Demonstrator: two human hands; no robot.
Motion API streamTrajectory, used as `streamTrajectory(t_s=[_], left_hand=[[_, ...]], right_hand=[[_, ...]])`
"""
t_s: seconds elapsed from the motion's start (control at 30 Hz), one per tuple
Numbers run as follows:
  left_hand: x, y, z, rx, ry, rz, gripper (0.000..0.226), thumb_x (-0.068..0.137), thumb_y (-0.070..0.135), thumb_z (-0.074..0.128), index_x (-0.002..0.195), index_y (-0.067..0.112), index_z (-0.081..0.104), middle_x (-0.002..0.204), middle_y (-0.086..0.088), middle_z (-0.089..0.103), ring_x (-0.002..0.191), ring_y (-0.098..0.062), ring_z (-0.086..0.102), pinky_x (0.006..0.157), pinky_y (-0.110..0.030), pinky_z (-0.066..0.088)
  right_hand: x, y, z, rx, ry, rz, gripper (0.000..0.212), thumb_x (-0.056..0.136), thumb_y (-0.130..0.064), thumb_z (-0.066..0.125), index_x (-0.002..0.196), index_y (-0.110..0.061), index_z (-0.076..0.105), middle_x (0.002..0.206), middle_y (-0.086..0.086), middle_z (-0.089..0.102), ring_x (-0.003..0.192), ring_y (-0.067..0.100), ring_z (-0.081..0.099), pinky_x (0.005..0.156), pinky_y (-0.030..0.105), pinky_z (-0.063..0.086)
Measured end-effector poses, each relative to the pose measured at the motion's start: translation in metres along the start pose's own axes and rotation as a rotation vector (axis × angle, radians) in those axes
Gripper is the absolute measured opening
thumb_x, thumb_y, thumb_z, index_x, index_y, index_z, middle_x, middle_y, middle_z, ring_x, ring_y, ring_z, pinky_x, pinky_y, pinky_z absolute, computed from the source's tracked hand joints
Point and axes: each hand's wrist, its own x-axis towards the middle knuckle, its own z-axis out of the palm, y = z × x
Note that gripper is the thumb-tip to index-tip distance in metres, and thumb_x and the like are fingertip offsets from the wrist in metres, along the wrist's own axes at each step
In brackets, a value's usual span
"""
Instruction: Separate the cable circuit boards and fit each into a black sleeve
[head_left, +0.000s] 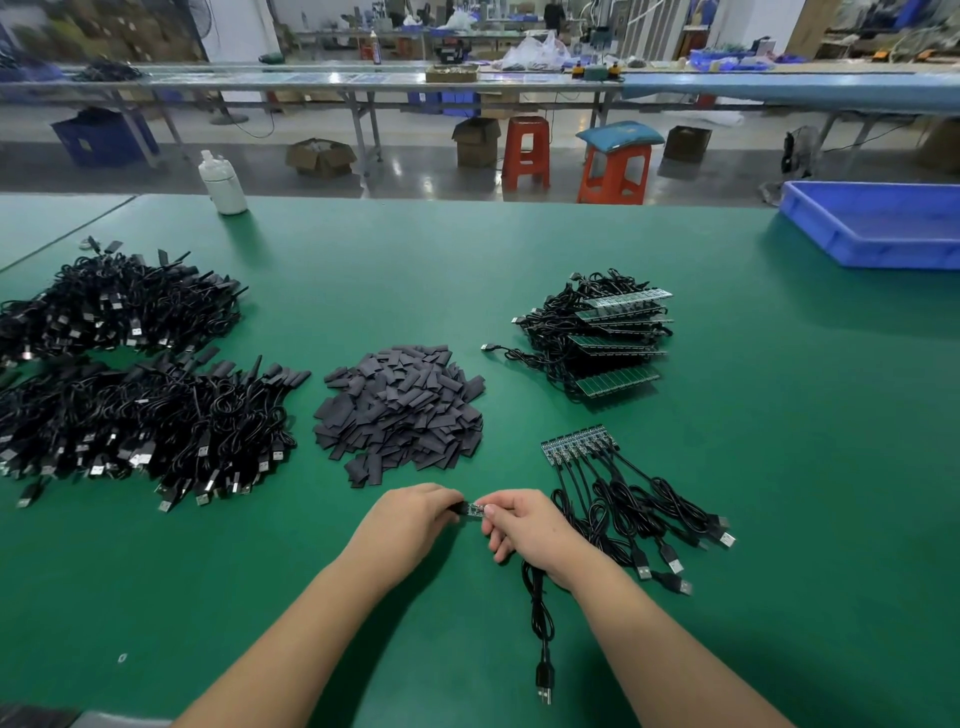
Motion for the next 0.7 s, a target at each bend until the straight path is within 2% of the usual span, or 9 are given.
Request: streamTrajectory(t_s=[0.07,0.27,0.43,0.6,0.7], left_hand=[[0.0004,0.0033,0.0029,-0.022,-0.009,-0.003,0.023,0.096,0.023,0.058,0.117,0.023,0.069,0.107,0.009,0.071,0.097,-0.013,0.065,0.087,-0.024,0.047],[0.0024,0.0075,0.0084,0.059,-0.043,-0.012,0.025,0.097,0.028,0.055,0.119,0.026,0.067,0.103,0.006,0.071,0.094,-0.016,0.064,0.083,-0.028,0.048],[0.0029,0.0076,0.0092,0.001,-0.028,-0.042,0.024,0.095,0.024,0.058,0.117,0.024,0.069,0.104,0.008,0.071,0.095,-0.013,0.064,0.085,-0.025,0.047],[0.0034,0.0056,0.0078,0.000,-0.044,-0.061,0.022,0.095,0.029,0.060,0.114,0.022,0.067,0.105,0.004,0.069,0.097,-0.017,0.062,0.083,-0.025,0.043],[0.0029,0.0057,0.0067,0.003,-0.059,-0.053,0.023,0.095,0.029,0.060,0.115,0.021,0.068,0.106,0.003,0.069,0.098,-0.017,0.062,0.085,-0.026,0.044]], right_hand=[[-0.0003,-0.0005,0.0006,-0.014,-0.008,-0.003,0.024,0.103,-0.009,0.046,0.120,-0.006,0.063,0.078,0.004,0.063,0.059,0.014,0.058,0.061,0.025,0.055],[-0.0002,-0.0010,0.0020,0.017,-0.036,-0.012,0.024,0.103,-0.005,0.046,0.122,-0.004,0.061,0.079,0.006,0.063,0.058,0.012,0.057,0.056,0.024,0.053],[0.0004,-0.0003,0.0001,0.041,-0.060,-0.005,0.022,0.103,-0.007,0.048,0.120,-0.010,0.061,0.080,0.005,0.065,0.059,0.011,0.059,0.058,0.024,0.053],[0.0017,0.0016,-0.0002,0.037,-0.091,0.007,0.025,0.102,-0.005,0.047,0.125,-0.005,0.058,0.078,0.004,0.064,0.058,0.012,0.058,0.056,0.023,0.052],[0.0021,0.0019,-0.0004,0.022,-0.107,0.001,0.023,0.102,-0.006,0.048,0.122,-0.011,0.058,0.078,0.002,0.065,0.059,0.011,0.059,0.057,0.023,0.053]])
